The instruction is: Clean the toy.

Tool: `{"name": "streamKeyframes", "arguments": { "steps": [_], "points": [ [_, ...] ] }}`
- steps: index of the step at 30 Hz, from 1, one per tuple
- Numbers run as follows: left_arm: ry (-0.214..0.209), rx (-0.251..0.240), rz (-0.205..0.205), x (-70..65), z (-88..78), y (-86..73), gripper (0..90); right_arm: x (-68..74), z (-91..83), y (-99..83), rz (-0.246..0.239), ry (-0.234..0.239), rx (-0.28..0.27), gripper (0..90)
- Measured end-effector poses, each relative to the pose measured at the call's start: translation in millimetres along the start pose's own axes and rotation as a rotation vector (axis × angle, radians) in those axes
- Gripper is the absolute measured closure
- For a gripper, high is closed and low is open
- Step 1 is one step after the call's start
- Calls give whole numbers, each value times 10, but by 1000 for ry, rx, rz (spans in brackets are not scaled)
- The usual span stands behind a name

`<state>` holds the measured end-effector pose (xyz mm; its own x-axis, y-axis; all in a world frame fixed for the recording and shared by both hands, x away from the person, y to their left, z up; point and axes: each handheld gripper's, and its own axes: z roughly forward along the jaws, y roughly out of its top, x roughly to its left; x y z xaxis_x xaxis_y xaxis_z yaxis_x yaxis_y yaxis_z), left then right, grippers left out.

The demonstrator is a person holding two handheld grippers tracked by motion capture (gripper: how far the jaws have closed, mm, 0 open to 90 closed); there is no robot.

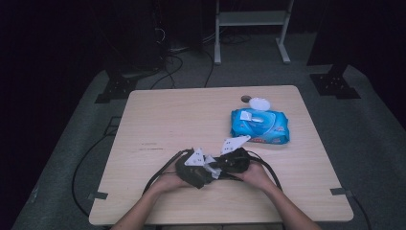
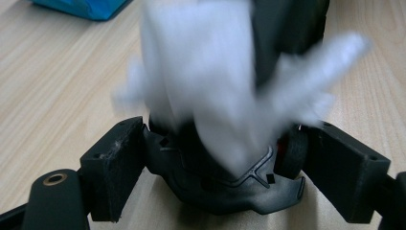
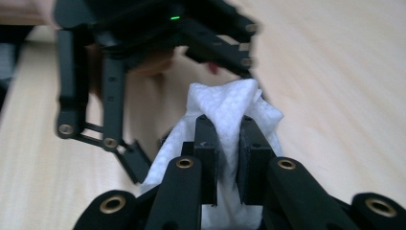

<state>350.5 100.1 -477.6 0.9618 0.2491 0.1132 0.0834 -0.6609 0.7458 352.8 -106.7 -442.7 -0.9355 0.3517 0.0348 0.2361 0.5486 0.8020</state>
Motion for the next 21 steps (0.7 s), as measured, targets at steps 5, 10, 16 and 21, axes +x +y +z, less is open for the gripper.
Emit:
{"name": "streamKeyframes", "arguments": {
  "steps": [5, 10, 16, 21],
  "points": [
    [29, 4, -8, 6, -15, -8, 210, -55, -215, -39, 49, -124, 38, 803],
    [38, 2, -3, -2, -36, 6, 213, -148, -235, -115, 92, -153, 88, 805],
    [52, 1, -9, -16, -40, -9, 230, -200, -292, -129, 130, -217, 92, 806],
    [56, 14, -15, -3, -28, -18, 238, -131, -96, -26, 109, -187, 68, 805]
  ]
}}
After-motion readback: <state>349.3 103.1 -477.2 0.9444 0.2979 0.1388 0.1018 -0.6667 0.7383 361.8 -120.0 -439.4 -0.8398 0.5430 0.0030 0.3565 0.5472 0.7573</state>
